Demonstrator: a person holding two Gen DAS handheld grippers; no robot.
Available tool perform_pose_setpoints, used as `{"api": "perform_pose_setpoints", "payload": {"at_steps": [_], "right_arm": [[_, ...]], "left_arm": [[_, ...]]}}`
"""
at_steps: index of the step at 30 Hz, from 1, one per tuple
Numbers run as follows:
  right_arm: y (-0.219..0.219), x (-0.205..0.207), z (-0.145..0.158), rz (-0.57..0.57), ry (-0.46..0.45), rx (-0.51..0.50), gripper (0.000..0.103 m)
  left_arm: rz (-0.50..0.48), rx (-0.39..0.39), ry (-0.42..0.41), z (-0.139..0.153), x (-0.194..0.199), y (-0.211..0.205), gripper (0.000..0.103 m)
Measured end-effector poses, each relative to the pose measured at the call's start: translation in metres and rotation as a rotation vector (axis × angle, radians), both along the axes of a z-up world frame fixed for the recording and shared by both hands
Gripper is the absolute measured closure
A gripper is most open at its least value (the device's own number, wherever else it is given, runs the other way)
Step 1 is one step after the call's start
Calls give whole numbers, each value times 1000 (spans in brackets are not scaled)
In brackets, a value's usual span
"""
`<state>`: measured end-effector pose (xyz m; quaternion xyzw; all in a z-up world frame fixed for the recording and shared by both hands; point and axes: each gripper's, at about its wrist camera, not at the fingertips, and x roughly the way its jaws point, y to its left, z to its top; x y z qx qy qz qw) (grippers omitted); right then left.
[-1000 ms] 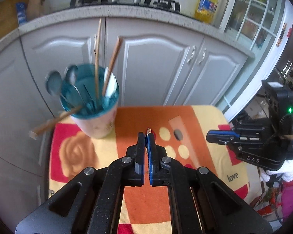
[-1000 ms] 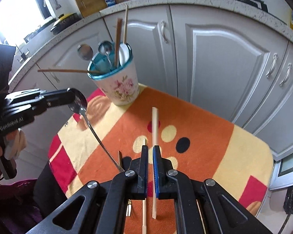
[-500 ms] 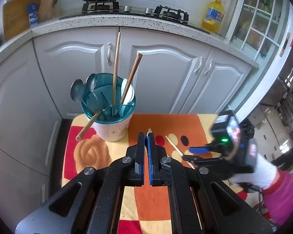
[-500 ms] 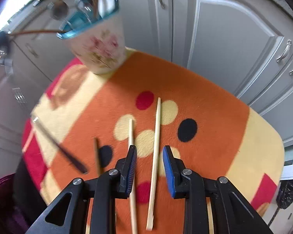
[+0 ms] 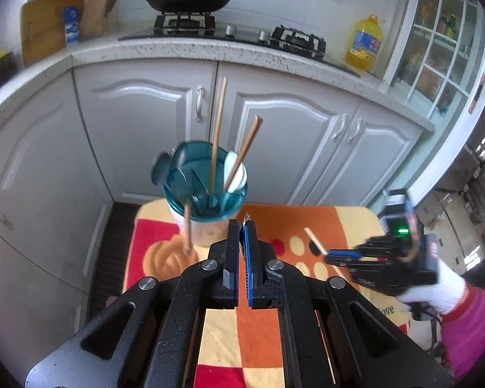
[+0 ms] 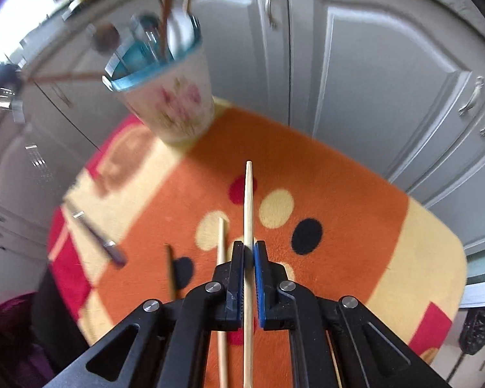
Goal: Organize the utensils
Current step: 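Lift the chopstick and spoon and carry them over the cup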
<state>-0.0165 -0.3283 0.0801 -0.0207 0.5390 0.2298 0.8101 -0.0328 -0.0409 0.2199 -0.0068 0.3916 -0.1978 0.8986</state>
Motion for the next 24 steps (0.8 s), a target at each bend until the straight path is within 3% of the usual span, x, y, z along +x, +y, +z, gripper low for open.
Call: {"api": "perform_pose_setpoints", "payload": {"at_steps": [7, 14, 24], "right_arm": [[-12, -15, 61, -13, -107, 116, 97], [18, -11, 107, 42, -197, 193, 98], [69, 23, 142, 36, -300, 328, 97]], "left_arm": [[45, -13, -59, 31, 4, 16, 102], [107, 12, -120, 61, 24, 32, 102], [184, 111, -181, 73, 60, 45, 102]]}}
